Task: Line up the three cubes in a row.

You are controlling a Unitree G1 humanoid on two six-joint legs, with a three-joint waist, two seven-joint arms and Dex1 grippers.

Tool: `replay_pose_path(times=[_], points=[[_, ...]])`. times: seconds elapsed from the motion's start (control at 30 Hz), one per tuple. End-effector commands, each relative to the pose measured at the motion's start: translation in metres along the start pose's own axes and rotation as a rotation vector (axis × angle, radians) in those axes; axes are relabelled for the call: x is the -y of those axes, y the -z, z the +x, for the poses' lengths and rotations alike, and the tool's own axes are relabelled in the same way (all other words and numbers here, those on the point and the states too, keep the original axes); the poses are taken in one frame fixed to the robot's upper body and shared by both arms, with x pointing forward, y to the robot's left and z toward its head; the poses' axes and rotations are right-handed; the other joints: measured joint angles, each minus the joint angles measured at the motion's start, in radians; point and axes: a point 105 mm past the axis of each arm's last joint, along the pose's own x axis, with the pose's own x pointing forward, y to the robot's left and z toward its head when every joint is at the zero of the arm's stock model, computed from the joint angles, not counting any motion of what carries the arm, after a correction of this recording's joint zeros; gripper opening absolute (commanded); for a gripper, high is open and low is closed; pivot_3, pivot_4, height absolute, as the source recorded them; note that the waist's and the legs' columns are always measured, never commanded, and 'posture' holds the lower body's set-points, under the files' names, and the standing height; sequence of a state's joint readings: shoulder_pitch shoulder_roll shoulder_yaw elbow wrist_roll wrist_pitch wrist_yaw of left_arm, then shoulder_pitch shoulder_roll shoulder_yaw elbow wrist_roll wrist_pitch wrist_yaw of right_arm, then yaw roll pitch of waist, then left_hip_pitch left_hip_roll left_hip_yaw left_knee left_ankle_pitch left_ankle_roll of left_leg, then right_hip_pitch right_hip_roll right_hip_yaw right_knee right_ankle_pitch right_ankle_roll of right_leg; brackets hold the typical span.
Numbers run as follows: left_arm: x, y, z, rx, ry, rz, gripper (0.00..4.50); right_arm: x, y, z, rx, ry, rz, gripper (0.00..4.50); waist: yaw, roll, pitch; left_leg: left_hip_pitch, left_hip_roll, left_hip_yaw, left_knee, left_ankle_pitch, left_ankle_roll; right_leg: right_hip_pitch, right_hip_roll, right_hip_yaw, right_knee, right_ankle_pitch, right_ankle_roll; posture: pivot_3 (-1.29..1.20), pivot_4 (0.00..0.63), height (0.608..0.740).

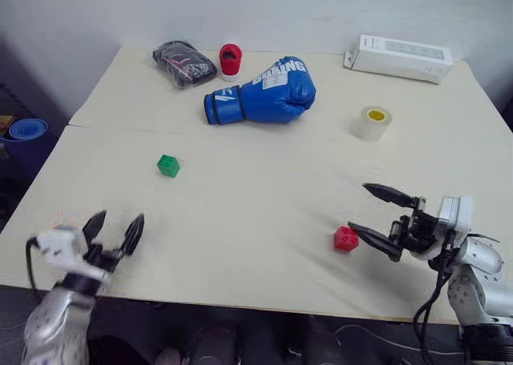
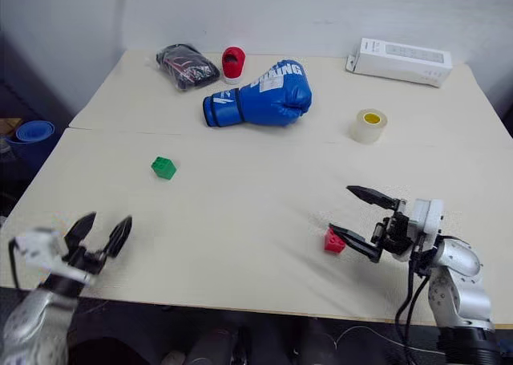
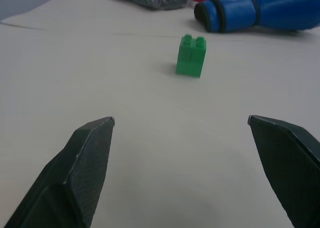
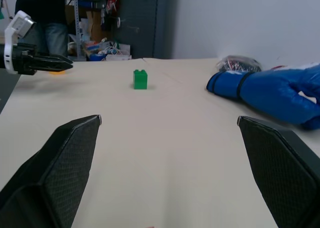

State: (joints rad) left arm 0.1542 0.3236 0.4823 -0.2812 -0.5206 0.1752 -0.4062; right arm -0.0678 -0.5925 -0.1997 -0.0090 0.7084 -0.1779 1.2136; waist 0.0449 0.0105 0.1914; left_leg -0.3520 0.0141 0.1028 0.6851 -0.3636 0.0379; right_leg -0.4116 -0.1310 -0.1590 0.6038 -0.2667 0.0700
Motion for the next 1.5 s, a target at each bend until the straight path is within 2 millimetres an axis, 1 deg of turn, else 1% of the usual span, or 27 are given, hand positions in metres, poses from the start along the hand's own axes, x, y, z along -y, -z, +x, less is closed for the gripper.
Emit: replay_pose_path(times=[0.03, 0.17, 0.23, 0.27, 0.33, 0.4, 0.5, 0.57, 0.63, 0.67, 0.7, 0.73, 0.83, 0.93, 0.97, 1.03, 1.07, 1.1, 1.17, 1.23, 1.33, 1.37, 1.4, 1.43, 1.5], points=[[-0.004, -0.001, 0.031, -0.011, -0.008, 0.028, 4.50, -0.001, -0.011, 0.003, 0.013, 0.008, -0.075, 4.47, -0.001, 0.001, -0.001, 0.000, 0.000, 0.001, 0.000, 0.000, 0.000, 0.000, 0.000, 0.000, 0.000, 0.000, 0.000, 0.00, 0.150, 0.740], [-0.003, -0.006, 0.088, -0.005, -0.026, 0.056, 4.50, -0.008, -0.008, 0.008, 0.012, 0.008, -0.100, 4.47, 0.000, -0.002, 0.000, 0.000, -0.002, 0.002, 0.000, 0.001, 0.001, 0.000, 0.002, 0.000, 0.003, 0.001, 0.001, 0.00, 0.150, 0.740], [-0.006, -0.005, 0.103, -0.025, -0.052, 0.066, 4.50, -0.009, -0.008, 0.009, 0.019, 0.026, -0.101, 4.47, 0.000, -0.004, -0.001, -0.001, -0.002, 0.002, 0.000, 0.003, 0.001, 0.000, 0.003, -0.001, 0.003, 0.001, 0.002, 0.00, 0.150, 0.740], [-0.002, -0.004, 0.110, -0.035, -0.032, 0.061, 4.50, -0.011, -0.008, 0.011, 0.021, 0.031, -0.102, 4.47, -0.001, -0.004, -0.001, -0.001, -0.002, 0.002, 0.000, 0.003, 0.001, 0.001, 0.003, -0.001, 0.003, 0.001, 0.002, 0.00, 0.150, 0.740], [0.006, -0.001, 0.119, -0.049, 0.016, 0.050, 4.50, -0.015, -0.008, 0.014, 0.024, 0.035, -0.104, 4.47, -0.012, -0.004, -0.001, -0.001, -0.002, 0.003, 0.000, 0.003, 0.002, 0.000, 0.002, 0.000, 0.003, 0.001, 0.002, 0.00, 0.150, 0.740], [0.012, 0.003, 0.123, -0.072, 0.053, 0.047, 4.50, -0.018, -0.010, 0.016, 0.027, 0.041, -0.108, 4.47, -0.022, -0.004, -0.001, -0.001, -0.002, 0.003, 0.000, 0.003, 0.002, 0.000, 0.002, 0.000, 0.002, 0.001, 0.003, 0.00, 0.150, 0.740], [0.013, 0.009, 0.124, -0.105, 0.061, 0.063, 4.50, -0.020, -0.012, 0.017, 0.028, 0.051, -0.112, 4.47, -0.025, -0.004, -0.001, -0.001, -0.002, 0.003, 0.000, 0.003, 0.001, 0.000, 0.003, 0.000, 0.002, 0.001, 0.003, 0.00, 0.150, 0.740], [0.010, 0.013, 0.123, -0.122, 0.049, 0.077, 4.50, -0.021, -0.014, 0.018, 0.029, 0.063, -0.116, 4.47, -0.024, -0.004, -0.001, 0.000, -0.002, 0.003, 0.000, 0.004, 0.000, 0.000, 0.003, 0.000, 0.003, 0.001, 0.003, 0.00, 0.150, 0.740], [0.008, 0.012, 0.123, -0.113, 0.038, 0.083, 4.12, -0.021, -0.015, 0.018, 0.029, 0.072, -0.115, 4.50, -0.022, -0.004, -0.001, 0.000, -0.002, 0.002, 0.000, 0.005, 0.000, 0.000, 0.002, 0.000, 0.004, 0.001, 0.002, 0.00, 0.150, 0.740], [0.012, 0.010, 0.123, -0.086, 0.057, 0.064, 3.90, -0.023, -0.015, 0.017, 0.028, 0.073, -0.114, 4.50, -0.022, -0.004, -0.001, 0.000, -0.002, 0.002, 0.000, 0.005, 0.000, 0.000, 0.002, 0.000, 0.004, 0.001, 0.002, 0.00, 0.150, 0.740], [0.014, 0.007, 0.122, -0.066, 0.073, 0.048, 3.61, -0.023, -0.014, 0.017, 0.026, 0.073, -0.114, 4.50, -0.022, -0.004, -0.001, 0.000, -0.002, 0.002, 0.000, 0.005, 0.000, 0.000, 0.002, 0.000, 0.004, 0.001, 0.002, 0.00, 0.150, 0.740], [0.015, 0.010, 0.121, -0.081, 0.084, 0.035, 3.29, -0.024, -0.015, 0.017, 0.027, 0.073, -0.113, 4.50, -0.022, -0.004, -0.001, 0.000, -0.002, 0.002, 0.000, 0.005, 0.000, 0.000, 0.002, 0.000, 0.004, 0.001, 0.002, 0.00, 0.150, 0.740], [0.005, 0.019, 0.113, -0.111, 0.046, 0.062, 2.36, -0.024, -0.015, 0.015, 0.033, 0.081, -0.108, 4.50, -0.021, -0.004, -0.001, 0.000, -0.002, 0.002, 0.000, 0.005, 0.000, 0.000, 0.001, 0.000, 0.003, 0.001, 0.002, 0.00, 0.150, 0.740], [0.008, 0.023, 0.110, -0.123, 0.084, 0.048, 1.48, -0.024, -0.014, 0.012, 0.028, 0.086, -0.105, 4.50, -0.021, -0.004, -0.001, 0.000, -0.002, 0.002, 0.000, 0.005, 0.000, 0.001, 0.001, 0.000, 0.003, 0.001, 0.002, 0.00, 0.150, 0.740], [0.013, 0.021, 0.110, -0.111, 0.115, 0.034, 1.48, -0.024, -0.013, 0.011, 0.024, 0.086, -0.105, 4.50, -0.022, -0.004, -0.001, 0.000, -0.002, 0.002, 0.000, 0.005, 0.000, 0.001, 0.001, 0.000, 0.003, 0.001, 0.002, 0.00, 0.150, 0.740], [0.027, 0.012, 0.111, -0.066, 0.204, 0.002, 1.48, -0.023, -0.012, 0.008, 0.014, 0.086, -0.110, 4.50, -0.021, -0.004, -0.001, 0.000, -0.002, 0.002, 0.000, 0.005, 0.000, 0.001, 0.001, 0.000, 0.003, 0.001, 0.002, 0.00, 0.150, 0.740], [0.040, 0.004, 0.112, -0.031, 0.285, -0.006, 1.48, -0.021, -0.011, 0.005, 0.007, 0.091, -0.114, 4.50, -0.020, -0.004, -0.001, 0.000, -0.002, 0.002, 0.000, 0.005, 0.000, 0.001, 0.001, 0.000, 0.003, 0.001, 0.002, 0.00, 0.150, 0.740], [0.048, -0.001, 0.111, -0.009, 0.340, -0.011, 1.48, -0.021, -0.011, 0.004, 0.002, 0.094, -0.117, 4.50, -0.019, -0.005, -0.001, 0.000, -0.002, 0.002, 0.000, 0.005, 0.000, 0.001, 0.001, 0.000, 0.003, 0.001, 0.002, 0.00, 0.150, 0.740], [0.086, -0.008, 0.105, 0.012, 0.589, 0.053, 1.48, -0.018, -0.013, -0.002, -0.014, 0.108, -0.130, 4.50, -0.018, -0.005, -0.001, -0.001, -0.002, 0.002, 0.000, 0.005, 0.000, 0.001, 0.001, 0.000, 0.003, 0.001, 0.002, 0.00, 0.150, 0.740], [0.125, -0.010, 0.093, -0.004, 0.857, 0.113, 1.48, -0.016, -0.015, -0.011, -0.037, 0.125, -0.143, 4.50, -0.017, -0.005, -0.001, -0.001, -0.003, 0.002, 0.000, 0.005, 0.000, 0.001, 0.001, 0.000, 0.003, 0.001, 0.002, 0.00, 0.150, 0.740], [0.173, 0.001, 0.074, -0.084, 1.189, 0.182, 1.48, -0.019, -0.019, -0.025, -0.080, 0.135, -0.152, 4.50, -0.017, -0.005, -0.001, -0.001, -0.004, 0.002, 0.000, 0.005, 0.001, 0.001, 0.001, 0.000, 0.002, 0.001, 0.002, 0.00, 0.150, 0.740], [0.183, 0.004, 0.070, -0.102, 1.260, 0.200, 1.48, -0.021, -0.020, -0.029, -0.091, 0.136, -0.153, 4.50, -0.018, -0.004, -0.001, 0.000, -0.004, 0.002, 0.000, 0.005, 0.001, 0.001, 0.002, 0.000, 0.002, 0.001, 0.003, 0.00, 0.150, 0.740], [0.198, 0.010, 0.067, -0.114, 1.345, 0.228, 1.48, -0.025, -0.021, -0.037, -0.118, 0.131, -0.147, 4.50, -0.019, -0.004, -0.001, 0.000, -0.003, 0.002, 0.000, 0.005, 0.001, 0.001, 0.002, 0.000, 0.002, 0.001, 0.002, 0.00, 0.150, 0.740], [0.208, 0.016, 0.067, -0.126, 1.392, 0.250, 1.48, -0.030, -0.021, -0.043, -0.147, 0.118, -0.143, 4.50, -0.018, -0.004, -0.001, 0.000, -0.003, 0.002, 0.000, 0.005, 0.001, 0.001, 0.002, 0.000, 0.003, 0.001, 0.002, 0.00, 0.150, 0.740], [0.220, 0.028, 0.066, -0.160, 1.462, 0.272, 1.48, -0.039, -0.020, -0.051, -0.197, 0.087, -0.130, 4.50, -0.016, -0.003, -0.001, 0.000, -0.003, 0.002, 0.000, 0.005, 0.001, 0.001, 0.003, 0.000, 0.003, 0.001, 0.002, 0.00, 0.150, 0.740]])
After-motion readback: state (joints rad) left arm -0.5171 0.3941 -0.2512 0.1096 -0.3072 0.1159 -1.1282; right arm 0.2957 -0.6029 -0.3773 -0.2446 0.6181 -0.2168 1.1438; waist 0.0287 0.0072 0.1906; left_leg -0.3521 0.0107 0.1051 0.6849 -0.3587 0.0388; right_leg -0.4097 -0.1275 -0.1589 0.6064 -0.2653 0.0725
